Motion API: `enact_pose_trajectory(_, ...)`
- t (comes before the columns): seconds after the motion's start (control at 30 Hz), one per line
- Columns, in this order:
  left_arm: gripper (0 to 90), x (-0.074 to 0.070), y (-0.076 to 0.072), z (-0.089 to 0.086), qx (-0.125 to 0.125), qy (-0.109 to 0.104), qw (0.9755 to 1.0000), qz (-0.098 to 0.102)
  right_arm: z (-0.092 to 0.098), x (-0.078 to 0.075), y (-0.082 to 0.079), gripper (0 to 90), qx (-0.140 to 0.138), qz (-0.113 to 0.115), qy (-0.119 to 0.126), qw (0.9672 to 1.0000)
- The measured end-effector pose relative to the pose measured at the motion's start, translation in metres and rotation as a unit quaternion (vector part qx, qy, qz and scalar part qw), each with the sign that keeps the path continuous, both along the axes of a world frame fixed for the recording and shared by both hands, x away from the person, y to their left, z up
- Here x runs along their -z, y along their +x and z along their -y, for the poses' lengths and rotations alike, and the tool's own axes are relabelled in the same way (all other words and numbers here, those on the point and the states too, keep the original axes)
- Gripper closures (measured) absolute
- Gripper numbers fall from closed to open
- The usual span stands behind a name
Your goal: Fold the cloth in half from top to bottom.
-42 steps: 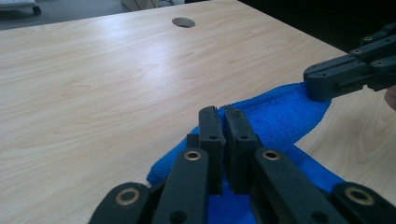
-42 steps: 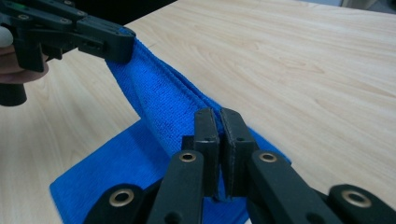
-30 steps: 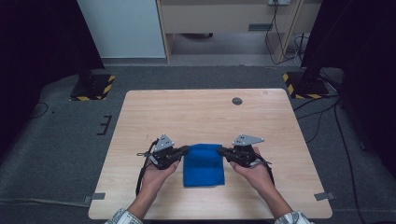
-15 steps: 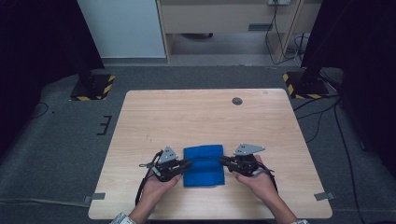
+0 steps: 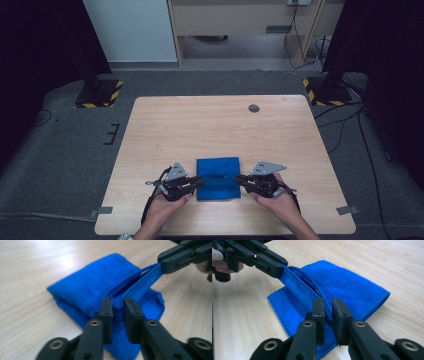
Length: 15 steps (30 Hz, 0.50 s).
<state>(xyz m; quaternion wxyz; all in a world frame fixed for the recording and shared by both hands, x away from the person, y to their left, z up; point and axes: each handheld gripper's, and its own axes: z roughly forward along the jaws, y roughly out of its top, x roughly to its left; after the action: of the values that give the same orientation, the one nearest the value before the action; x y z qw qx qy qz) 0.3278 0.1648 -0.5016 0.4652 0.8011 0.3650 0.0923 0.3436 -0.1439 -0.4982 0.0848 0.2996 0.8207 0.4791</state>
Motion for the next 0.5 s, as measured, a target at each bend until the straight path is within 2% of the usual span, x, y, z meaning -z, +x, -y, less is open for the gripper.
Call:
enact_pose_trajectory(0.03,56.6,0.0,-0.002,-0.002,-0.003,0.001,1.0,-0.002,0.0,0.0,-0.002,73.3,-0.004,-0.003,-0.003,1.0)
enact_pose_trajectory(0.07,49.7,-0.001,-0.004,-0.003,-0.003,-0.011,0.9999,-0.004,0.001,0.0,-0.004,68.5,-0.006,-0.007,-0.005,0.9999)
enact_pose_trajectory(0.13,42.4,-0.005,-0.007,-0.007,0.001,-0.027,0.9996,-0.002,0.002,0.0,-0.007,58.6,-0.008,-0.017,-0.007,0.9998)
enact_pose_trajectory(0.17,39.2,-0.007,-0.009,-0.008,-0.003,-0.034,0.9994,0.004,0.004,-0.002,-0.008,57.6,-0.008,-0.015,-0.007,0.9998)
enact_pose_trajectory(0.23,34.8,-0.009,-0.008,-0.009,-0.008,-0.04,0.9991,0.013,0.006,-0.005,-0.01,53.7,-0.003,-0.011,-0.003,0.9999)
enact_pose_trajectory(0.33,29.0,-0.01,-0.003,-0.011,-0.016,-0.037,0.9991,0.015,0.01,-0.007,-0.006,45.7,0.015,-0.006,-0.002,0.9999)
enact_pose_trajectory(0.5,21.4,-0.018,0.006,-0.018,-0.034,-0.025,0.9988,0.025,0.011,-0.009,0.004,29.6,0.051,0.002,-0.006,0.9987)
